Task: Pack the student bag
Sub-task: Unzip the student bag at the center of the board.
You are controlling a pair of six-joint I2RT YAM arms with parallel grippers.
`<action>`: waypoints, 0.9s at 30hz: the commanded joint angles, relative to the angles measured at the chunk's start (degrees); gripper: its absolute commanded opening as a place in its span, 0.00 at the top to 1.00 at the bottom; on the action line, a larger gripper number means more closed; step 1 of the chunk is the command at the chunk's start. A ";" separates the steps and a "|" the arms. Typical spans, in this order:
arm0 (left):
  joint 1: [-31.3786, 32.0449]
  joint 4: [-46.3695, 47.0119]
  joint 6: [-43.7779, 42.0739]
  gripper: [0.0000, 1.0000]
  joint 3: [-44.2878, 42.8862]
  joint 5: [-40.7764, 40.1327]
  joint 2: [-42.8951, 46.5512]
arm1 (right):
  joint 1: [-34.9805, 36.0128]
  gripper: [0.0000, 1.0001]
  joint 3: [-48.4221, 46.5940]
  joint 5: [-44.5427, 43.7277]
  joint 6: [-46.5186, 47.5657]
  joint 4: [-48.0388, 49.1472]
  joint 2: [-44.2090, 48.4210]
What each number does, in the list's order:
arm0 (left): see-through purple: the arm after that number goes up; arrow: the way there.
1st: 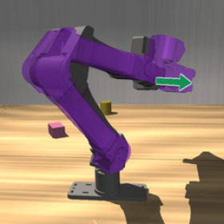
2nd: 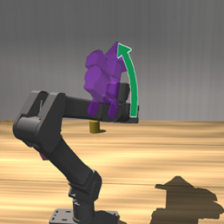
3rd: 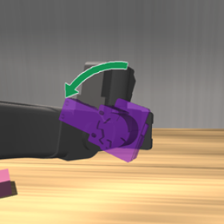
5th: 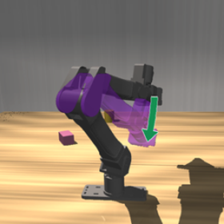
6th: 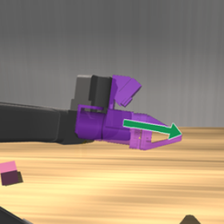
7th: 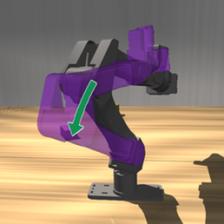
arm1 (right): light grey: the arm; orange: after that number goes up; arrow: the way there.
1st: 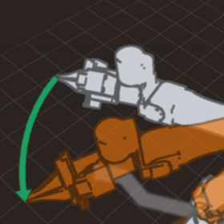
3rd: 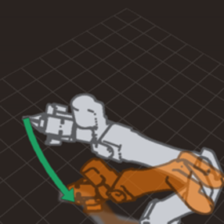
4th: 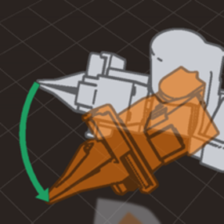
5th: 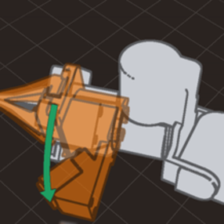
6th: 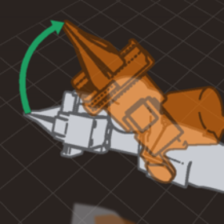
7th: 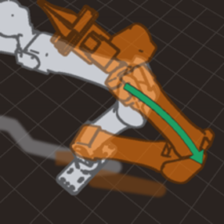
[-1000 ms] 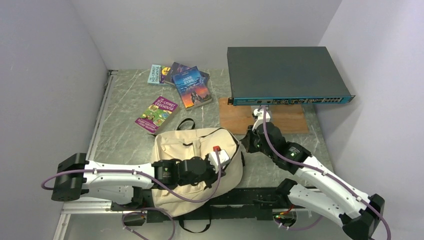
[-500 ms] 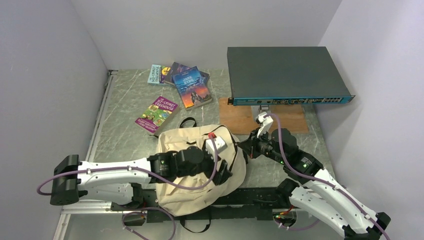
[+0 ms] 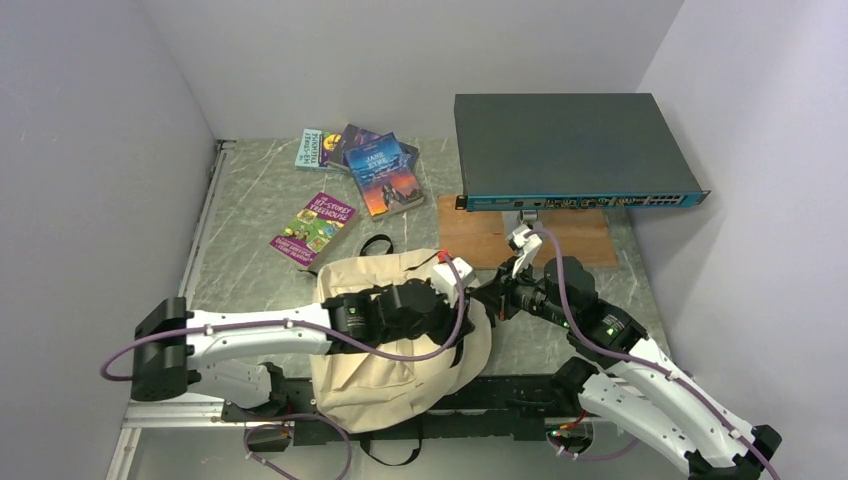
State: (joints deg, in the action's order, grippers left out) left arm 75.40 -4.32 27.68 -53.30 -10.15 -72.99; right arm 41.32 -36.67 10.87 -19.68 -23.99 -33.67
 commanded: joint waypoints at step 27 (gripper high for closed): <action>16.86 -2.06 -10.26 0.72 13.19 -3.68 5.60 | -0.19 1.00 -10.06 -26.44 3.28 0.54 -3.23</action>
State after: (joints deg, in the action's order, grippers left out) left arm 89.93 -1.45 16.82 -42.46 -19.88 -70.94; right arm 42.59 -45.23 -11.62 -22.13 -35.88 -41.45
